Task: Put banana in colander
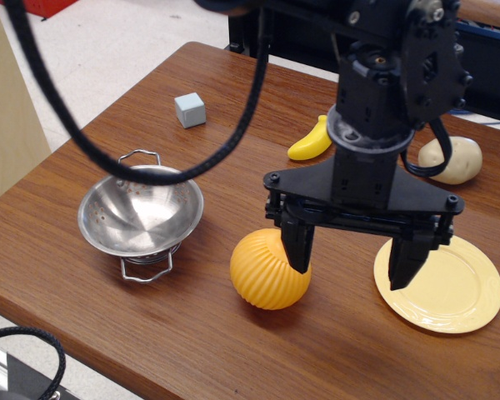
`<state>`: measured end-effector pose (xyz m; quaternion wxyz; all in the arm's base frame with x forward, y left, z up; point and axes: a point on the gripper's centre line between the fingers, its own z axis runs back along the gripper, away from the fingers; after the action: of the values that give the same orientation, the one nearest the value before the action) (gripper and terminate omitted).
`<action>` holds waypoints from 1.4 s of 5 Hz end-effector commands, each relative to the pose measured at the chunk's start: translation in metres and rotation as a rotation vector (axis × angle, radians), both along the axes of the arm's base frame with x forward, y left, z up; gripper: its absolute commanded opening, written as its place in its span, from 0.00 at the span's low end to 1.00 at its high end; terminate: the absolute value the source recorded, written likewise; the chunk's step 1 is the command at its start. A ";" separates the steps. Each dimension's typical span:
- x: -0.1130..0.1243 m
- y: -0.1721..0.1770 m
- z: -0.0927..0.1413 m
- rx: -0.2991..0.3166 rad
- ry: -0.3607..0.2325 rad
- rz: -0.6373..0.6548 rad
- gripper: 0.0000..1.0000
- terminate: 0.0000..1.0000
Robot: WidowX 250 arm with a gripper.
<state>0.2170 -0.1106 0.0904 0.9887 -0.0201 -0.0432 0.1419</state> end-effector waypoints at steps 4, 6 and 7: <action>0.082 0.057 0.020 0.019 -0.065 -0.040 1.00 0.00; 0.141 0.088 -0.006 0.134 -0.146 -0.073 1.00 0.00; 0.172 0.093 -0.011 0.132 -0.135 -0.056 1.00 0.00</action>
<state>0.3827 -0.0188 0.0568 0.9895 0.0367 -0.0898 0.1067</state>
